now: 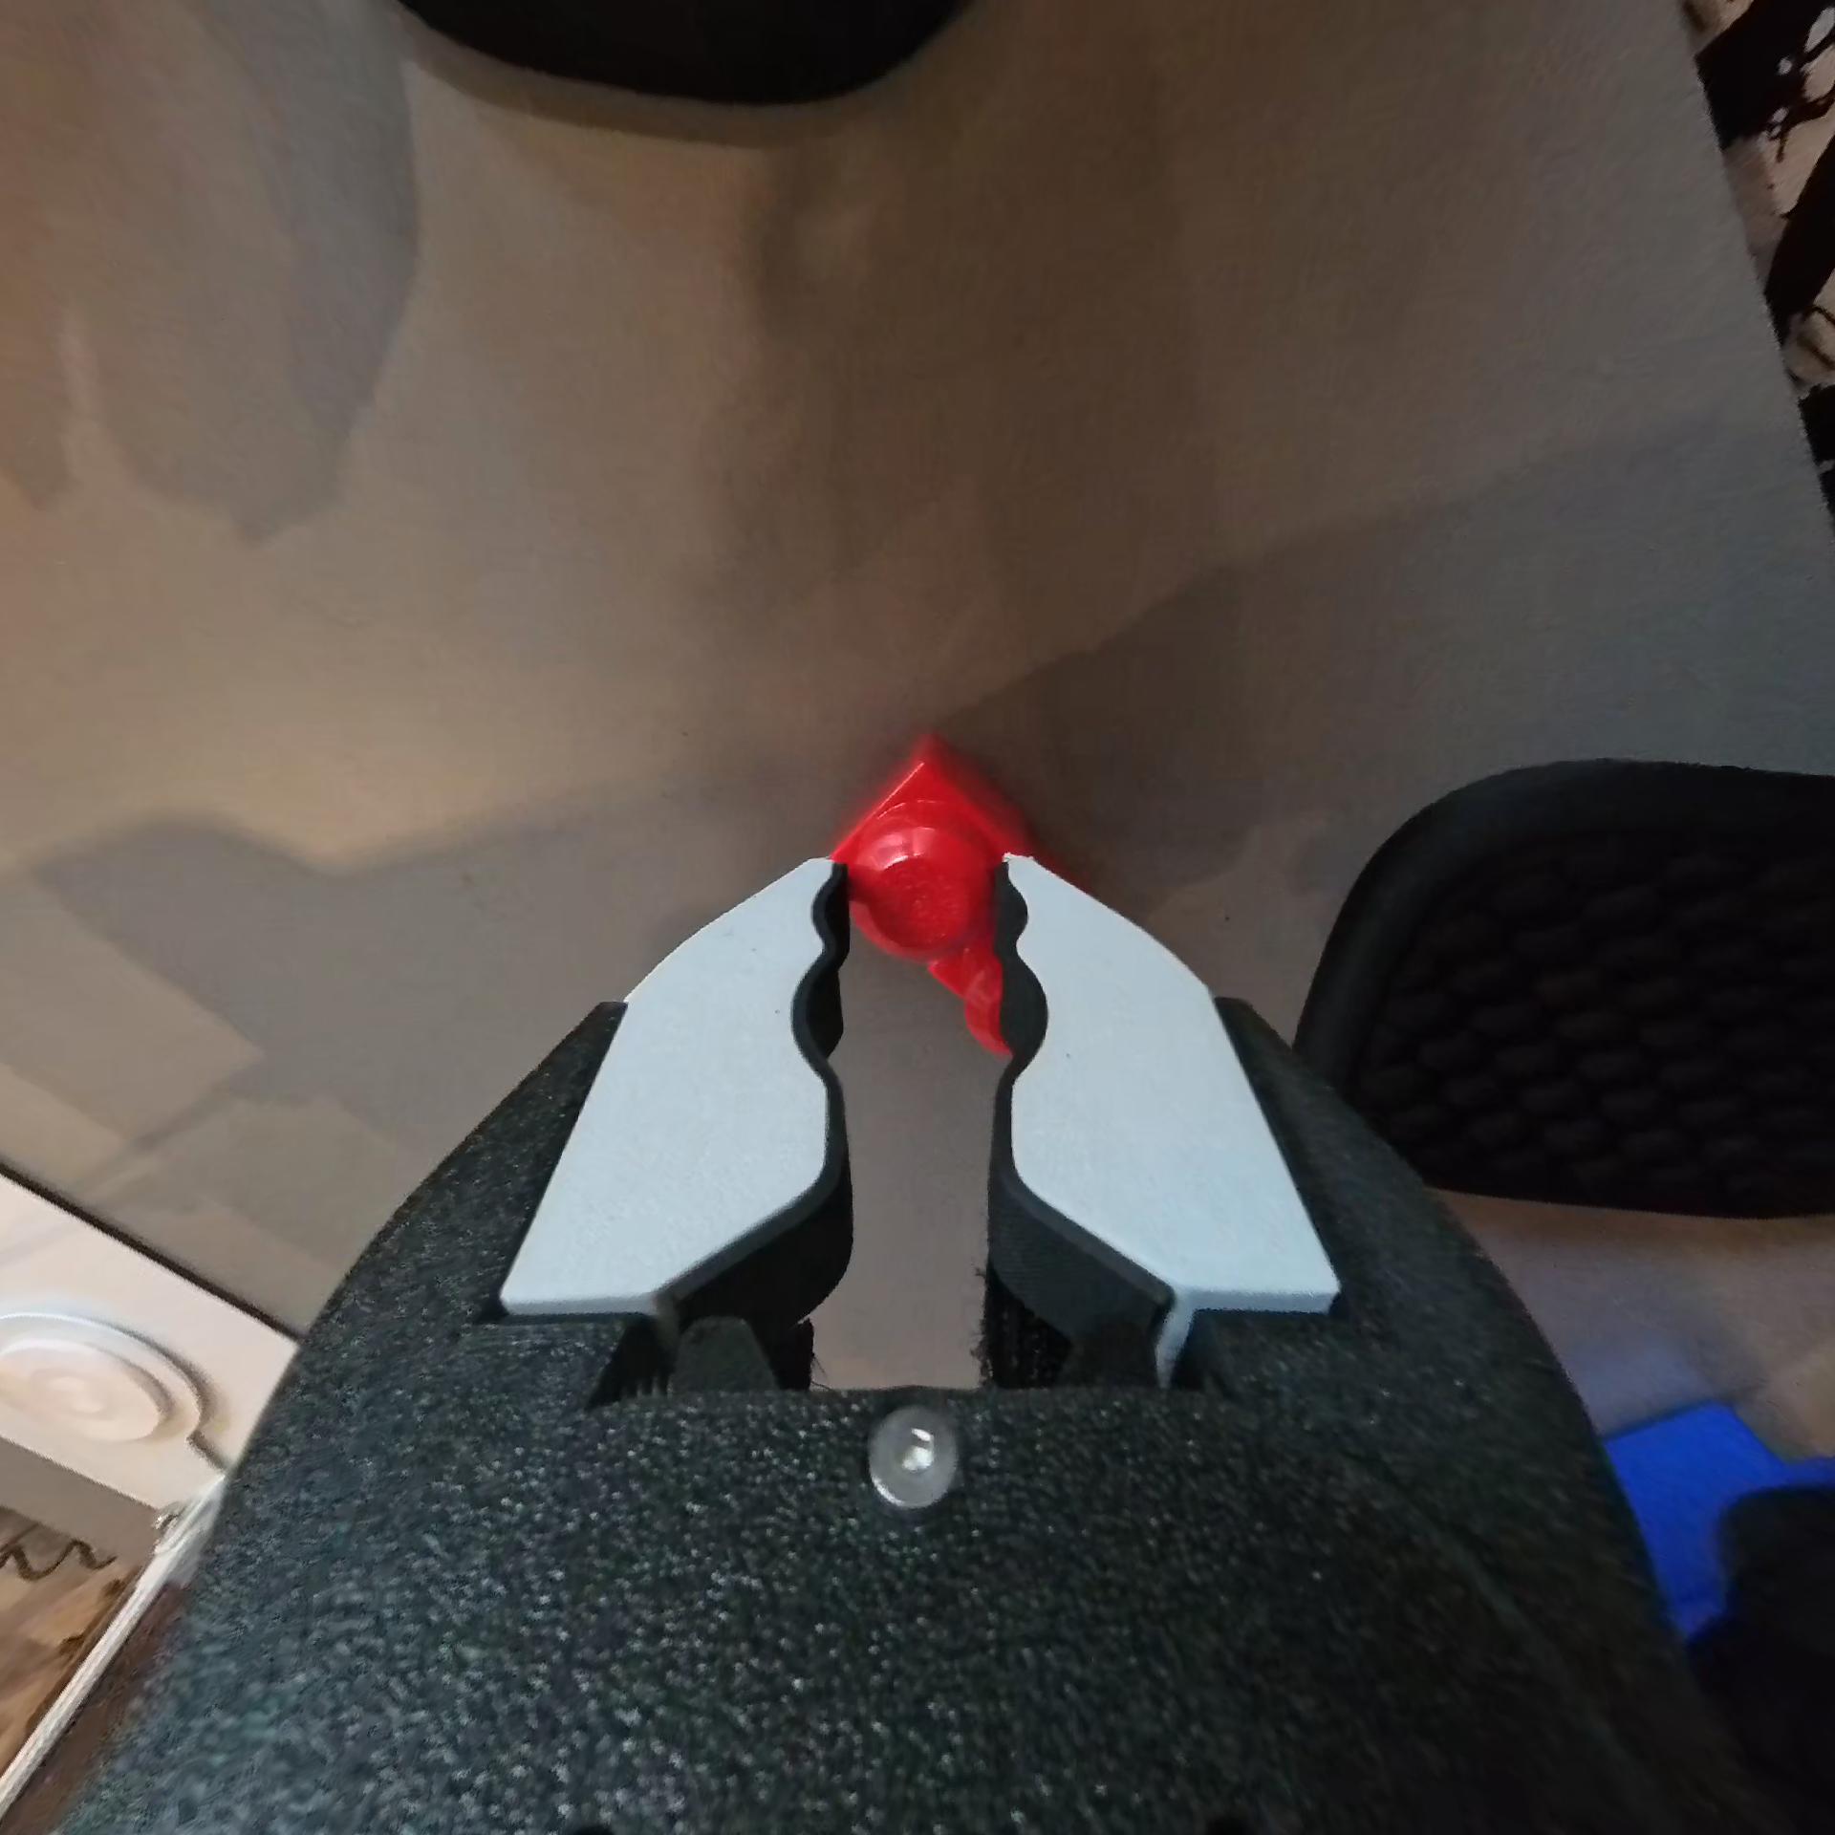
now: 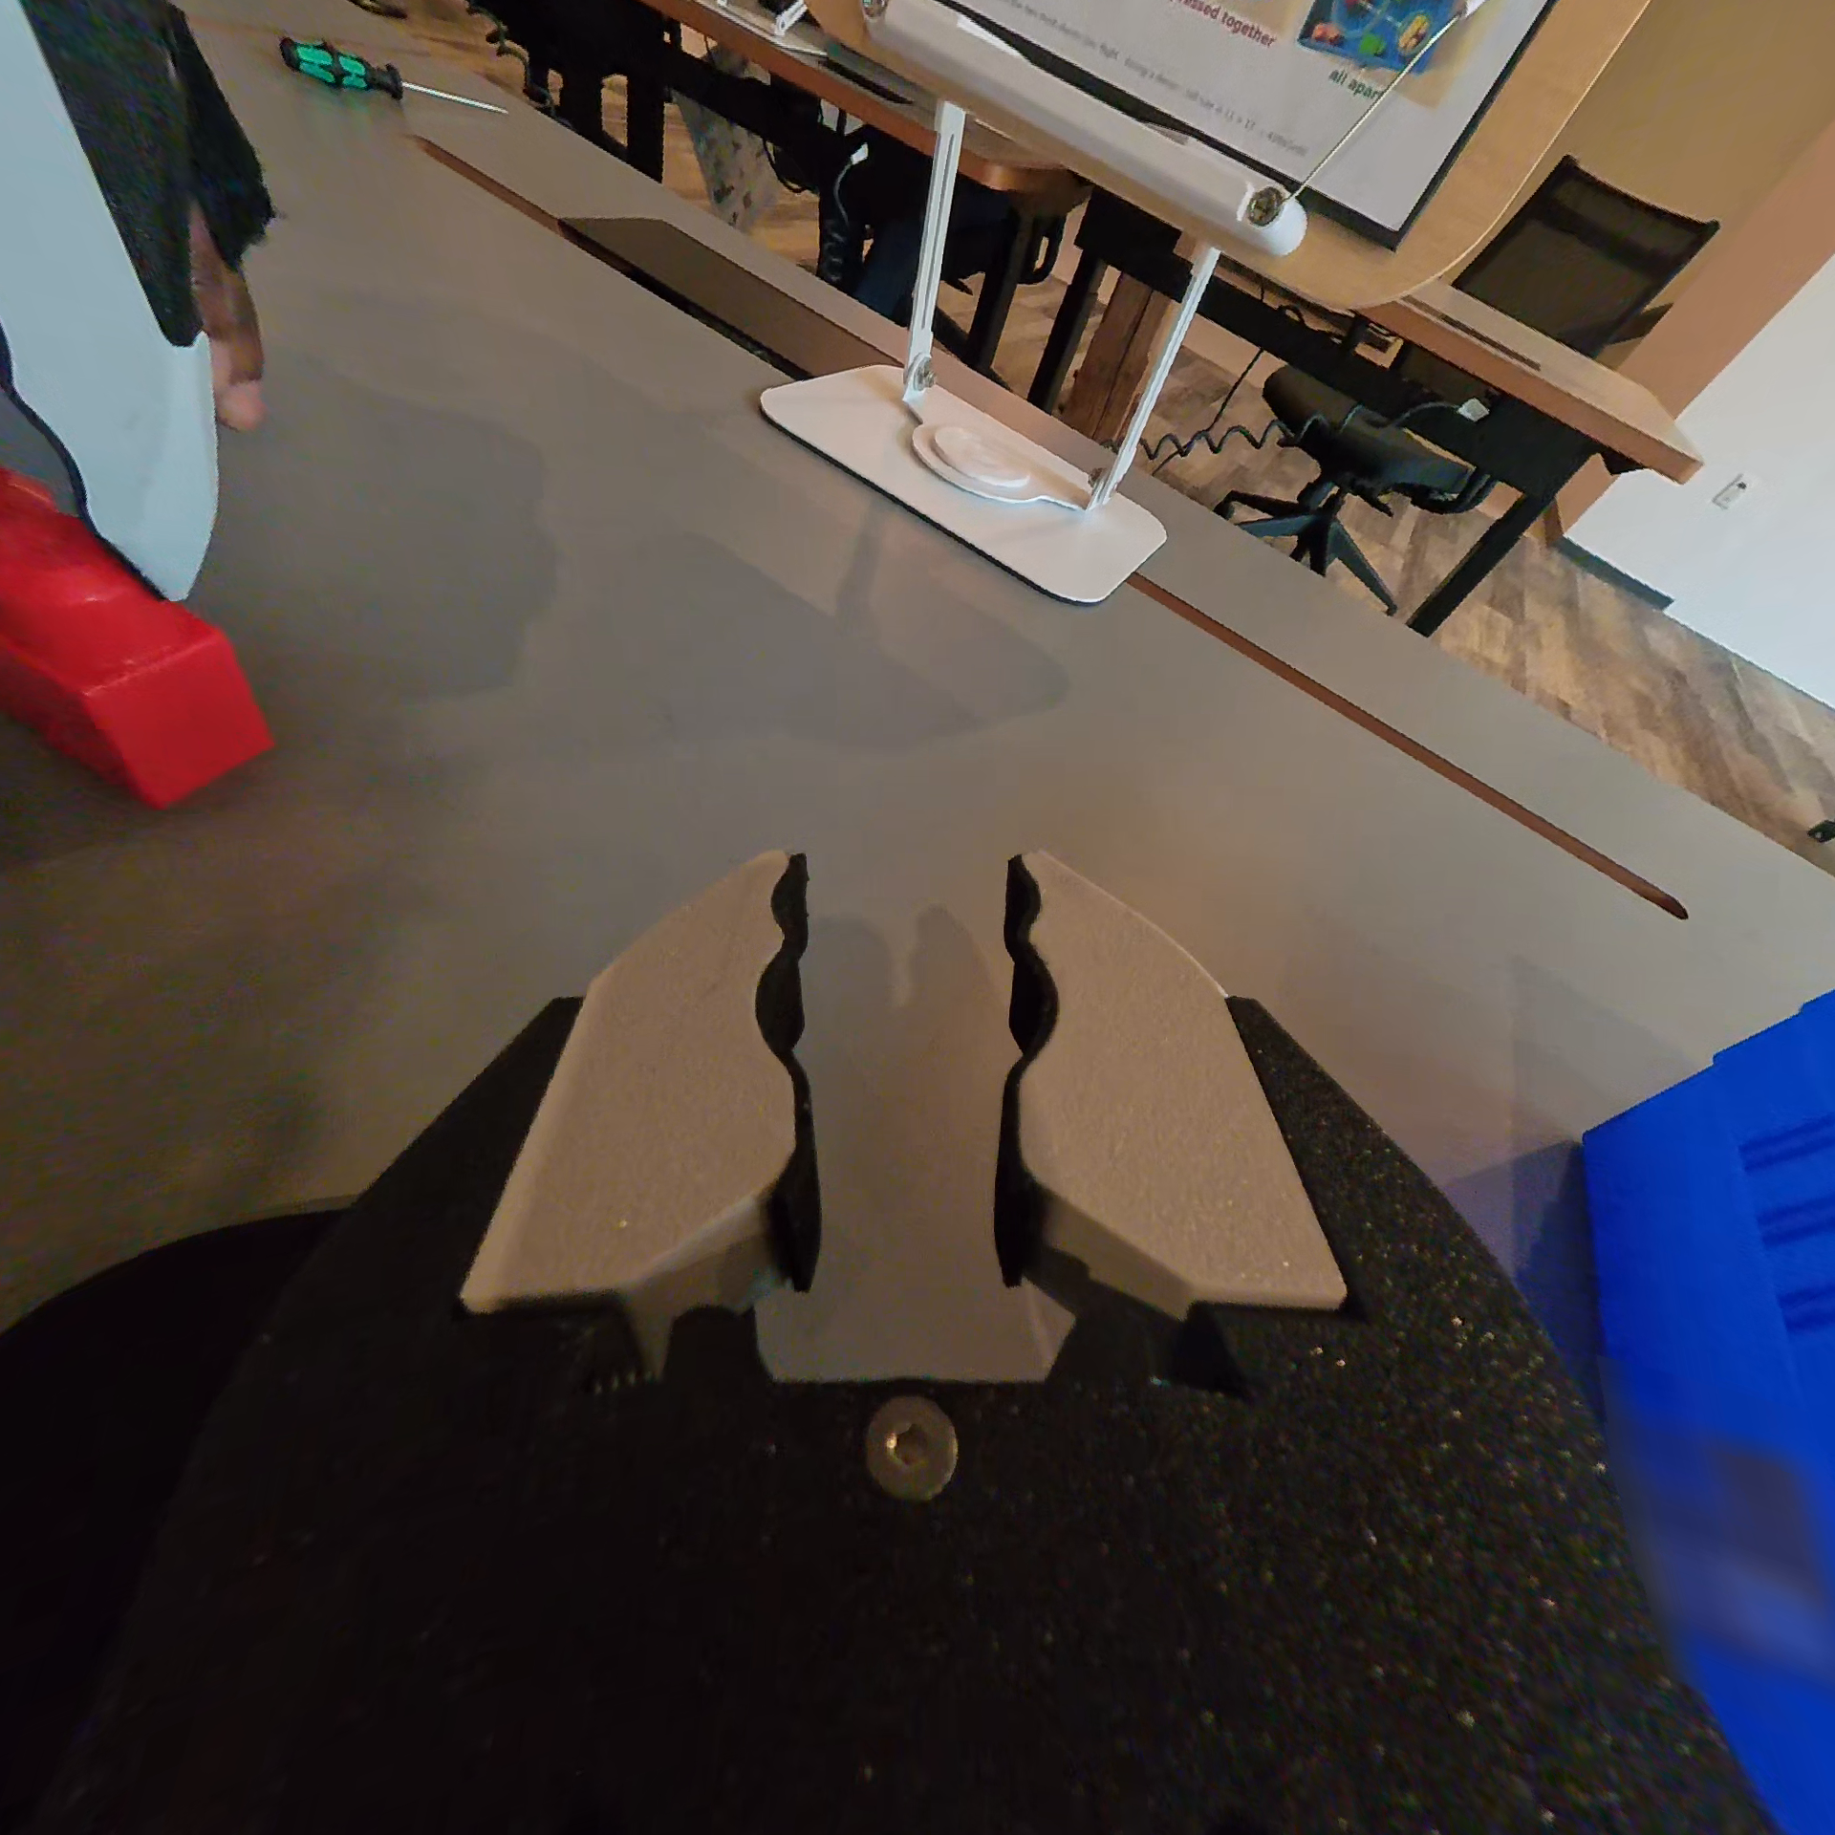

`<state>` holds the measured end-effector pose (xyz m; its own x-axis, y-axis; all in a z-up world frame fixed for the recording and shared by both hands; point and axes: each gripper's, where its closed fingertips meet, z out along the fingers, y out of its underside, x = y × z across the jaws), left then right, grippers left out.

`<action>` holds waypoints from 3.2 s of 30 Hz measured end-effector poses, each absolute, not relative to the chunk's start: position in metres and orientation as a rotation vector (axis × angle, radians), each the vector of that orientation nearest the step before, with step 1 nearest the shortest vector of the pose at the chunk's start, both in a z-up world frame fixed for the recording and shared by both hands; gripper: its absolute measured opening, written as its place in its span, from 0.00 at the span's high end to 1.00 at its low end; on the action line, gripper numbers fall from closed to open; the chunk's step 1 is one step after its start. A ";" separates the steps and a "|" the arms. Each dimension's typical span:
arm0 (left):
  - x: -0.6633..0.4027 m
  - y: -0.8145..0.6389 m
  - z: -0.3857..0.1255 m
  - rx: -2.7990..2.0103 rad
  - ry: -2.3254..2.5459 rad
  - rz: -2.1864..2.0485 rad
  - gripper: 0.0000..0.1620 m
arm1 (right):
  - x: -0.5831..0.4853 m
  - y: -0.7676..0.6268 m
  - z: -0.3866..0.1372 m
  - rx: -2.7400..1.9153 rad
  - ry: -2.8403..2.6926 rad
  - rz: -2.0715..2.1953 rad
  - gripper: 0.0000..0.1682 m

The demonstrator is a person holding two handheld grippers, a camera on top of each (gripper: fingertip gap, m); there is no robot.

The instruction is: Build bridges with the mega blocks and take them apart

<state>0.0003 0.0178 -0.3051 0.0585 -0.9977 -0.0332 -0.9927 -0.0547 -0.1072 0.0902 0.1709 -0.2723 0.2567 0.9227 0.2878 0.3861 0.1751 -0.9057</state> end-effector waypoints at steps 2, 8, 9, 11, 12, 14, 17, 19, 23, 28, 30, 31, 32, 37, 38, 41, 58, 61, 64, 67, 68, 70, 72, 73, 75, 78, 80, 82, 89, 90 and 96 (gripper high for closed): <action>0.000 0.017 -0.305 -2.209 2.087 -0.087 0.83 | 0.090 0.171 -0.272 -1.409 -1.325 0.605 0.77; -0.002 0.017 -0.306 -2.204 2.088 -0.089 0.83 | 0.090 0.171 -0.273 -1.410 -1.324 0.603 0.77; -0.003 0.017 -0.306 -2.204 2.085 -0.087 0.83 | 0.090 0.171 -0.273 -1.410 -1.325 0.602 0.77; -0.003 0.017 -0.306 -2.208 2.081 -0.088 0.83 | 0.090 0.171 -0.273 -1.410 -1.327 0.601 0.77; -0.003 0.017 -0.306 -2.209 2.080 -0.088 0.83 | 0.090 0.171 -0.273 -1.410 -1.327 0.601 0.77; -0.004 0.016 -0.307 -2.211 2.083 -0.090 0.83 | 0.090 0.171 -0.273 -1.410 -1.328 0.601 0.77; -0.004 0.016 -0.307 -2.211 2.087 -0.097 0.83 | 0.090 0.171 -0.273 -1.410 -1.327 0.601 0.77; -0.005 0.016 -0.307 -2.209 2.090 -0.091 0.83 | 0.090 0.171 -0.273 -1.409 -1.328 0.601 0.77; -0.005 0.017 -0.308 -2.203 2.092 -0.097 0.83 | 0.090 0.171 -0.273 -1.409 -1.329 0.599 0.77; -0.007 0.017 -0.309 -2.209 2.086 -0.098 0.83 | 0.090 0.171 -0.274 -1.410 -1.332 0.598 0.77; -0.007 0.017 -0.309 -2.210 2.082 -0.101 0.83 | 0.090 0.171 -0.274 -1.409 -1.333 0.597 0.77; -0.007 0.017 -0.309 -2.208 2.082 -0.100 0.83 | 0.090 0.171 -0.274 -1.409 -1.334 0.597 0.77; -0.007 0.017 -0.309 -2.207 2.082 -0.100 0.83 | 0.090 0.171 -0.274 -1.410 -1.334 0.596 0.77; -0.007 0.017 -0.308 -2.207 2.079 -0.104 0.82 | 0.090 0.171 -0.275 -1.410 -1.336 0.594 0.77; -0.007 0.018 -0.308 -2.206 2.077 -0.104 0.82 | 0.090 0.171 -0.275 -1.410 -1.337 0.594 0.77; -0.008 0.018 -0.308 -2.207 2.075 -0.103 0.82 | 0.090 0.171 -0.275 -1.411 -1.337 0.593 0.77; -0.010 0.032 -0.244 -2.112 1.525 -0.058 0.67 | 0.090 0.173 -0.276 -1.418 -1.336 0.596 0.77; -0.044 0.023 -0.217 -2.131 1.266 -0.017 0.69 | 0.090 0.172 -0.276 -1.415 -1.337 0.595 0.77; -0.093 -0.001 -0.192 -2.161 1.014 0.046 0.69 | 0.090 0.171 -0.275 -1.410 -1.342 0.594 0.77; -0.151 -0.041 -0.177 -2.212 0.821 0.159 0.70 | 0.089 0.171 -0.275 -1.409 -1.346 0.597 0.77; -0.171 -0.057 -0.173 -2.232 0.759 0.197 0.70 | 0.089 0.170 -0.276 -1.408 -1.349 0.594 0.77; -0.209 -0.090 -0.167 -2.273 0.644 0.277 0.70 | 0.089 0.170 -0.276 -1.405 -1.356 0.591 0.77; -0.247 -0.124 -0.166 -2.320 0.540 0.362 0.71 | 0.088 0.169 -0.276 -1.404 -1.361 0.588 0.77; -0.266 -0.140 -0.166 -2.344 0.493 0.413 0.71 | 0.088 0.169 -0.277 -1.403 -1.363 0.586 0.77; -0.307 -0.172 -0.173 -2.418 0.387 0.514 0.72 | 0.088 0.169 -0.277 -1.403 -1.366 0.583 0.77; -0.362 -0.209 -0.195 -2.554 0.229 0.618 0.74 | 0.088 0.168 -0.278 -1.404 -1.370 0.578 0.77; -0.385 -0.220 -0.211 -2.623 0.191 0.651 0.74 | 0.088 0.169 -0.278 -1.408 -1.370 0.573 0.77; -0.403 -0.224 -0.224 -2.671 0.159 0.655 0.75 | 0.088 0.170 -0.279 -1.413 -1.371 0.569 0.77; -0.453 -0.229 -0.259 -2.822 0.098 0.718 0.76 | 0.087 0.172 -0.285 -1.431 -1.386 0.550 0.77; -0.457 -0.228 -0.262 -2.821 0.093 0.718 0.76 | 0.087 0.172 -0.286 -1.434 -1.387 0.547 0.77; -0.475 -0.230 -0.279 -2.825 0.077 0.777 0.77 | 0.087 0.173 -0.288 -1.442 -1.397 0.537 0.77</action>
<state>-0.4748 -0.2298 -0.2791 0.8595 0.0056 -0.5111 -0.1053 -0.9766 -0.1878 0.0872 0.1728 -0.2884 0.2292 0.9188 0.3214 0.4673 0.1857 -0.8644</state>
